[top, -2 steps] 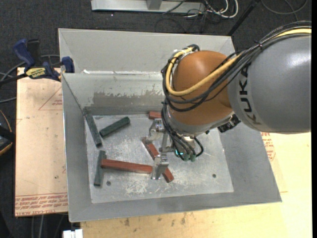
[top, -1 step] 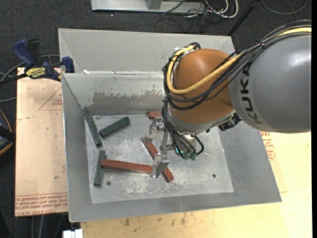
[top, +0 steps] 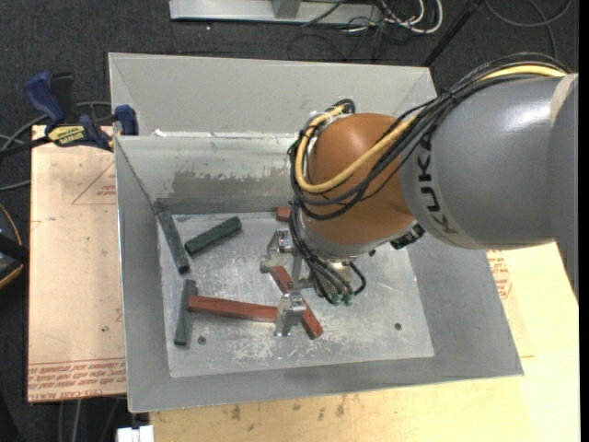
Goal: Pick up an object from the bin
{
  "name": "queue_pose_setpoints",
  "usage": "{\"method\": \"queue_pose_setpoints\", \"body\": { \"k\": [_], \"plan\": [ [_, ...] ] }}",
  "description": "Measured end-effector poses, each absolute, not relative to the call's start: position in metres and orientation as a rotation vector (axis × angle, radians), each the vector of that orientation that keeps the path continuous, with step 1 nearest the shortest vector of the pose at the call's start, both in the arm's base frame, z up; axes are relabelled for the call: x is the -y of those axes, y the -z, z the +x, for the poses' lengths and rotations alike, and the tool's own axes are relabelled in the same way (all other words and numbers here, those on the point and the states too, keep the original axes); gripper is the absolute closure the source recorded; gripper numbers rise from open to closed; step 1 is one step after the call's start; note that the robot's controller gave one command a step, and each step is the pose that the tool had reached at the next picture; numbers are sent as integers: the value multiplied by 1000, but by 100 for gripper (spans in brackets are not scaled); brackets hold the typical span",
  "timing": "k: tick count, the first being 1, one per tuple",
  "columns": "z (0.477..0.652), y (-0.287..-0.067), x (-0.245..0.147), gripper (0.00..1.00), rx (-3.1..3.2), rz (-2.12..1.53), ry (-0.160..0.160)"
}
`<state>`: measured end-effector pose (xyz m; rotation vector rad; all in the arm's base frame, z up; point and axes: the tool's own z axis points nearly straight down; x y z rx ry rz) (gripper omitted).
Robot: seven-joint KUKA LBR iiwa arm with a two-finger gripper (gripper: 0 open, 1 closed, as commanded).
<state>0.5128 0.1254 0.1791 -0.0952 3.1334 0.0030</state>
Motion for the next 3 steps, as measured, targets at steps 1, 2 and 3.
{"method": "queue_pose_setpoints", "body": {
  "k": [1, 2, 3],
  "plan": [
    [539, -86, -135, 100, -3141, 65, -2],
    [539, -86, -135, 100, -3141, 65, -2],
    [530, -261, -123, 100, -3133, 54, -4]
  ]
}}
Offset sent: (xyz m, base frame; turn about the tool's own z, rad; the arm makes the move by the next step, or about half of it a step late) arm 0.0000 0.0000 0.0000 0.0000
